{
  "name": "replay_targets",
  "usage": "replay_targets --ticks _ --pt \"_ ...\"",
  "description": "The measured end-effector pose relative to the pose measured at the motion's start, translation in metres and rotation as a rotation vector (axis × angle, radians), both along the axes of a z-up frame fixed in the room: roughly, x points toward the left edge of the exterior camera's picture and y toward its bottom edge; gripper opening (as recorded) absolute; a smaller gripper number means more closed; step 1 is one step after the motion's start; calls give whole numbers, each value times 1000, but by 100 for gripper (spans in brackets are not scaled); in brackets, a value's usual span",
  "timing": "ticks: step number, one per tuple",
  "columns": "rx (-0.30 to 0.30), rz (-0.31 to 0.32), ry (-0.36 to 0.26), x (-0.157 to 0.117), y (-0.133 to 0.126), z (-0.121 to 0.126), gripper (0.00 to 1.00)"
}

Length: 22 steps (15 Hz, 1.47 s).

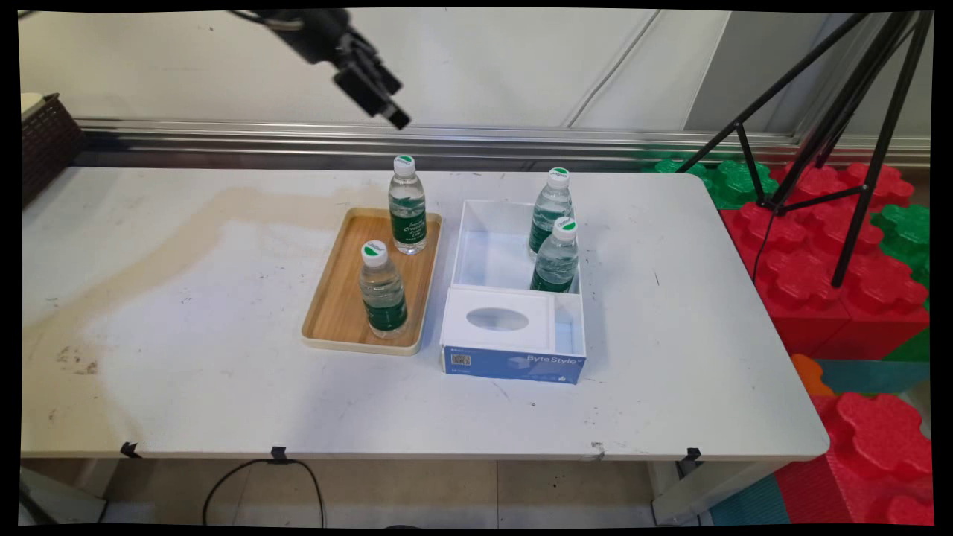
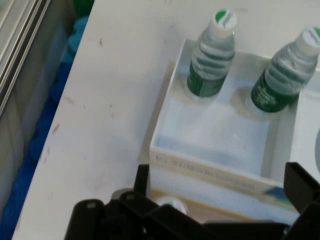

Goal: Pick up the green bottle from the white box

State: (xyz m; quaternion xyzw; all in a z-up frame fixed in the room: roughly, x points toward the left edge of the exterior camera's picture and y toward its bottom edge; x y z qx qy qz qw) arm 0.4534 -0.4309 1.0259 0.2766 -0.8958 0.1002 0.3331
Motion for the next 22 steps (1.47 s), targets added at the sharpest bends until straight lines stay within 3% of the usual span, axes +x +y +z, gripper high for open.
replay_targets --ticks 5,9,15,22 --pt "49 -101 48 -10 -61 -41 100" --pt "65 -165 97 -19 -91 -74 100" --pt "77 -262 171 -53 -115 -129 100" --pt "15 -346 175 -100 -126 -181 100"
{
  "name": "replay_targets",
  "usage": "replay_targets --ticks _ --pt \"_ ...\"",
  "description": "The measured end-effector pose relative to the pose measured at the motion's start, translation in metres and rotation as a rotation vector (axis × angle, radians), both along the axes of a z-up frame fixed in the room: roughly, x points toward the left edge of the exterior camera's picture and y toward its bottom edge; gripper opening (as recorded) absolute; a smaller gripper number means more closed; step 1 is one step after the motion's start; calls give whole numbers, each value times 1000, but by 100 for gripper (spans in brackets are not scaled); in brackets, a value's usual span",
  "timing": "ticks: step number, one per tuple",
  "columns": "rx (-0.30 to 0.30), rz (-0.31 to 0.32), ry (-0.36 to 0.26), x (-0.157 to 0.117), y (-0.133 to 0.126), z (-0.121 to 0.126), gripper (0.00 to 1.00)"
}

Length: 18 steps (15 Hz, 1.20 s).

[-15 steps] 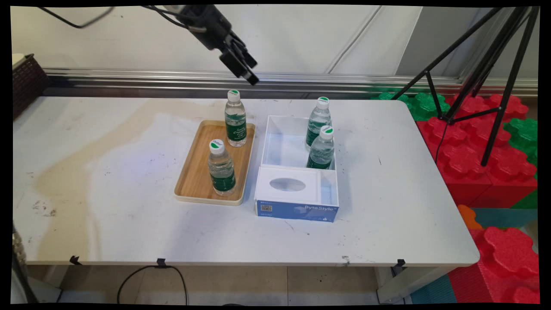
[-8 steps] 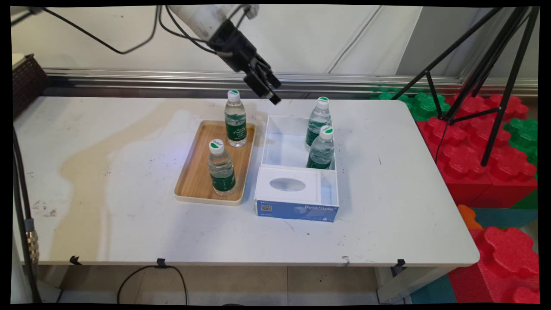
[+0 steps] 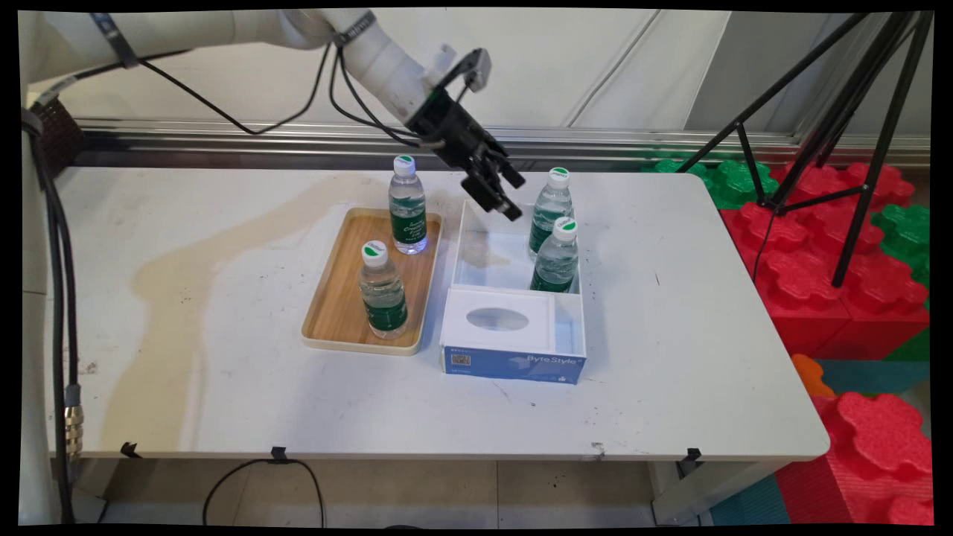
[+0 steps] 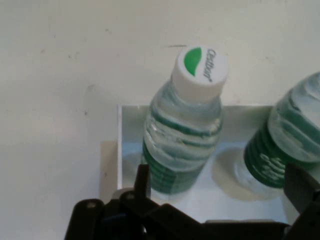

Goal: Pick up the green bottle from the white box

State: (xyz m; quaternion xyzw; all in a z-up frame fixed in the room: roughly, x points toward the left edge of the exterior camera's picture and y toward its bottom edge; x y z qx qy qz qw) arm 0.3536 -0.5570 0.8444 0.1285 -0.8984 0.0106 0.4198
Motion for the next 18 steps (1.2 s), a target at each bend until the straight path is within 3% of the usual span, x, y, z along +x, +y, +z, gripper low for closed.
replay_targets --ticks 6,18 --pt "-94 4 25 -30 -14 -20 100" --pt "-113 -8 42 -54 -14 -44 100"
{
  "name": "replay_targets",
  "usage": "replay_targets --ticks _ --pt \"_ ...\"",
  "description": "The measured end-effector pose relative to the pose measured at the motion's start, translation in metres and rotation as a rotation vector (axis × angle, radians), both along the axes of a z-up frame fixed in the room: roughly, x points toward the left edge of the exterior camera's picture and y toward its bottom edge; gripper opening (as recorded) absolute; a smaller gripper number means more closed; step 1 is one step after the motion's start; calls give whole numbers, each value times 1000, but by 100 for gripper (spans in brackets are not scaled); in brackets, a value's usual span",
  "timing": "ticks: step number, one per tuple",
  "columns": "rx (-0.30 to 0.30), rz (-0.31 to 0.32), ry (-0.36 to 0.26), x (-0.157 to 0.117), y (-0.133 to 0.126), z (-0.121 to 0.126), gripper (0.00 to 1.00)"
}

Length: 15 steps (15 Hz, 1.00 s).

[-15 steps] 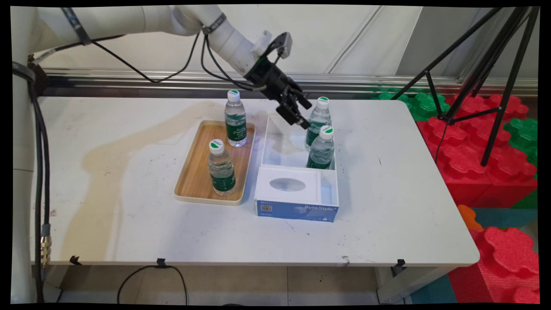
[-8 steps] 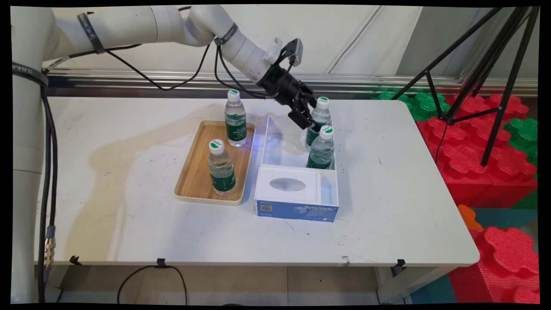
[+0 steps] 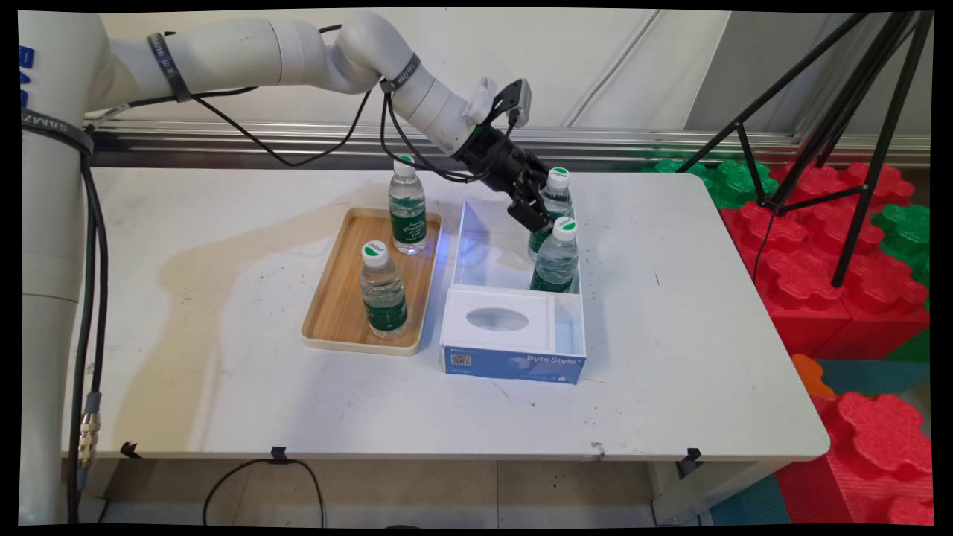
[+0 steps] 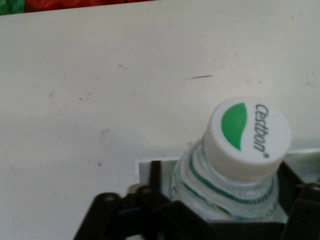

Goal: Pick up the green bottle from the white box, then place the picked object on the tray

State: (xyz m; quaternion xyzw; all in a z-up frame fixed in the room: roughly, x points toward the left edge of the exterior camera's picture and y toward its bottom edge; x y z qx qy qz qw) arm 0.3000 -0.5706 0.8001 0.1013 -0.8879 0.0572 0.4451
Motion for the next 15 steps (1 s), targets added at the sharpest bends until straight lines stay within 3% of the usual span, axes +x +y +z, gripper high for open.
replay_targets --ticks 1,8,15 --pt "-3 0 1 -1 0 -1 0" --pt "4 16 27 -4 3 2 0" --pt "10 72 56 7 9 48 0"
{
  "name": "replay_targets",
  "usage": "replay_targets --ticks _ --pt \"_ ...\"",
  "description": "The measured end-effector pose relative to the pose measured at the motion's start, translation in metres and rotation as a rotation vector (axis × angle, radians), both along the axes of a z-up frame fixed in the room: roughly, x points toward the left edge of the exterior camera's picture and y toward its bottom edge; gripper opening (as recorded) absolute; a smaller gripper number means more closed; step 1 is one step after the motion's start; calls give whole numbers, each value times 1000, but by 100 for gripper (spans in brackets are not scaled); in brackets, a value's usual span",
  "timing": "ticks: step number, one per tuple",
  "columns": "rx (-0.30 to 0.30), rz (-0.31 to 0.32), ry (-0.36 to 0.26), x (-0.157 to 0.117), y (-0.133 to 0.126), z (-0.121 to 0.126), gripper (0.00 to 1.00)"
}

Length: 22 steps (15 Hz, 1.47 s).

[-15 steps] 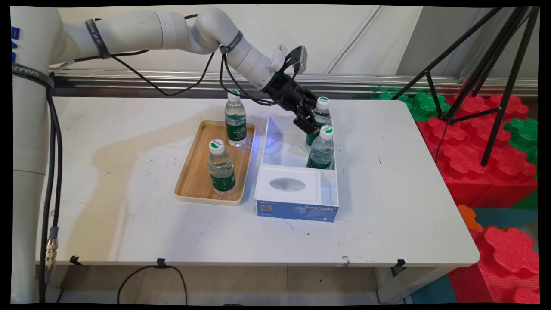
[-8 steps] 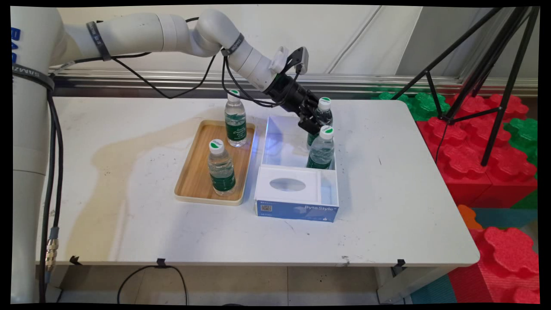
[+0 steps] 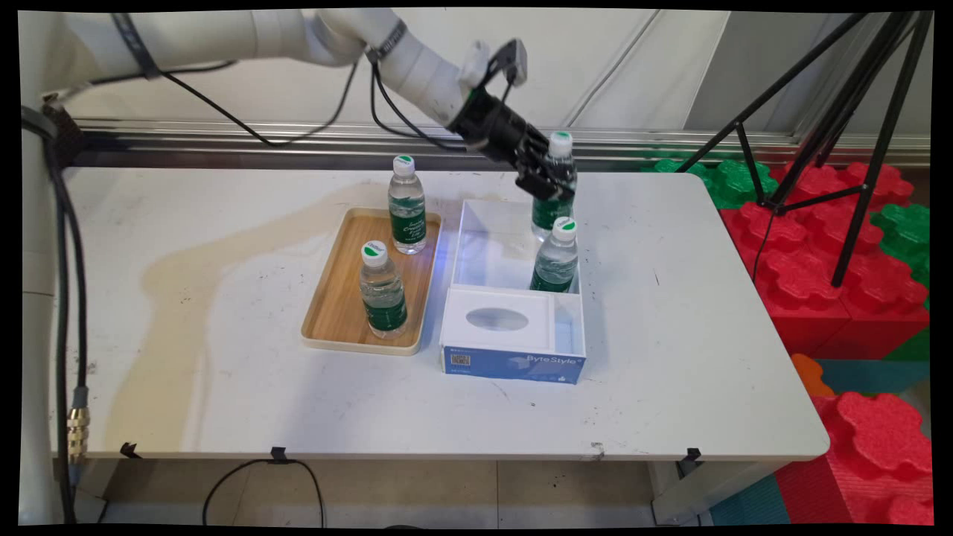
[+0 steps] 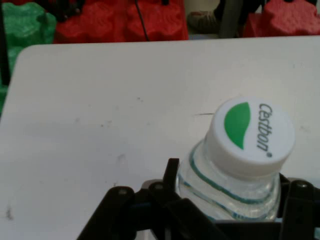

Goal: Place the picked object on the tray

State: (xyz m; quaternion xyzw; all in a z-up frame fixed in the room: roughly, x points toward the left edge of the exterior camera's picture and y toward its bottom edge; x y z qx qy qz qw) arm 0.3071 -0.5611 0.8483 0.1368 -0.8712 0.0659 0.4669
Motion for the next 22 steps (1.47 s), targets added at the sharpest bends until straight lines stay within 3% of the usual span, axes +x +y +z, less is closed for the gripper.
replay_targets --ticks 6,9,12,17,22 --pt "5 75 6 26 28 61 0" --pt "7 127 10 54 54 99 0" --pt "10 144 -26 86 84 126 0" --pt "18 146 -80 135 132 138 0" --pt "29 170 -110 190 172 130 0"
